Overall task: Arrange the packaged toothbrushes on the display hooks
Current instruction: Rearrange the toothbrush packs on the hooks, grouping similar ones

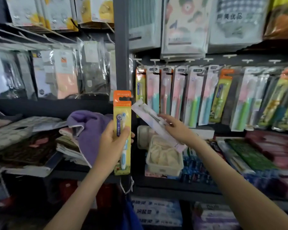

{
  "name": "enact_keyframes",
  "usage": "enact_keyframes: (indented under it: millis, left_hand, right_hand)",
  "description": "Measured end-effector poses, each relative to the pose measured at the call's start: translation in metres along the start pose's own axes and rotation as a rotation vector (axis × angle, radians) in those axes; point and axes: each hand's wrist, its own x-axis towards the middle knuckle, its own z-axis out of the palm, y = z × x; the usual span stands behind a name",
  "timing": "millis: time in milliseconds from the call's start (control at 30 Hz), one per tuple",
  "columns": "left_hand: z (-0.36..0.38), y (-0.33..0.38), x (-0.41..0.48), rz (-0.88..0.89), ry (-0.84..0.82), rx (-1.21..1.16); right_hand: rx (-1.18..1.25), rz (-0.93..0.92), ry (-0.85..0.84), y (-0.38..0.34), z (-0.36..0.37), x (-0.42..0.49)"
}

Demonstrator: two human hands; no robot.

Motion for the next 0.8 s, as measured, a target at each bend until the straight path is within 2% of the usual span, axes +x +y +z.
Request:
enact_keyframes:
  millis: [100,267,400,534,634,801]
  left_hand:
    - [0.029,-0.011,-0.022,0.004,-0.086,0.014]
    - [0.081,-0.026,-0.040,-0.093,-0.234,0.027]
    - [0.113,-0.037,-0.035,-0.220,-0.322,0.022]
    - [0.132,-0.043,-0.029,-0.318,-0.283,0.046]
    - [0.139,-0.047,-0.025,-0.395,-0.260,0.105]
    - [0.142,-0.049,-0.019,-0.446,-0.238,0.105]
  right_hand:
    - [-0.037,0.164,-0.063,0.044,-0.019,-0.030]
    - [-0.074,0.508,0.072,0.107,-0.045,-0.061]
    - [-0.186,0.629,0.084,0.152,-0.046,-0.066]
    - [-0.368,0.627,0.026,0.153,-0.038,-0.071]
    - [-0.505,0.680,0.073,0.156,-0.036,-0.063]
    - [-0.723,0.588,0.170,0.152,-0.035,-0.062]
